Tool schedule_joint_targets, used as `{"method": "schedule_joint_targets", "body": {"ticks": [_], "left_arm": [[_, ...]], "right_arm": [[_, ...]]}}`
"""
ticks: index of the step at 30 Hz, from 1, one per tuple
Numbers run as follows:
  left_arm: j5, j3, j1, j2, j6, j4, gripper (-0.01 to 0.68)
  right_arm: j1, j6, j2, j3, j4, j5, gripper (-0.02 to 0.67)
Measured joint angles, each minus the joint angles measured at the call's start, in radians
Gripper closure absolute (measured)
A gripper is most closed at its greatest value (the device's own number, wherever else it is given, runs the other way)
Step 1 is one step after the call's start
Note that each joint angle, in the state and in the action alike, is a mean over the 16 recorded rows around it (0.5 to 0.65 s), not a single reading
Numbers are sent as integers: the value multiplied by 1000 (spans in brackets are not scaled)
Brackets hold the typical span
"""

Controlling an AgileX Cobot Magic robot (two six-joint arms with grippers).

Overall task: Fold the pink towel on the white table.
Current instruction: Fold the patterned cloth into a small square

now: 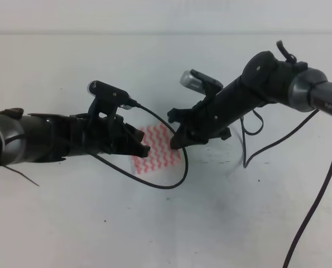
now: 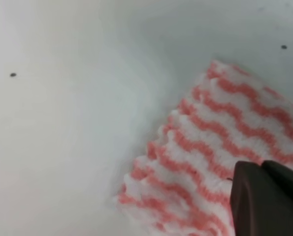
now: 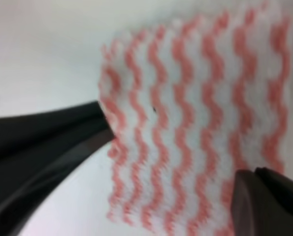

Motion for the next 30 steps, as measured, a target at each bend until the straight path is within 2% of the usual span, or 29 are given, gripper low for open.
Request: {"method": "schedule_joint_targets", "body": {"ticks": [10, 30], "left_arm": [[-17, 0, 0, 3, 2, 0, 674], [-50, 0, 0, 3, 2, 0, 674]], "right_arm": [[7, 0, 24, -2, -5, 39, 667], [7, 2, 49, -116, 10, -42, 667]]}}
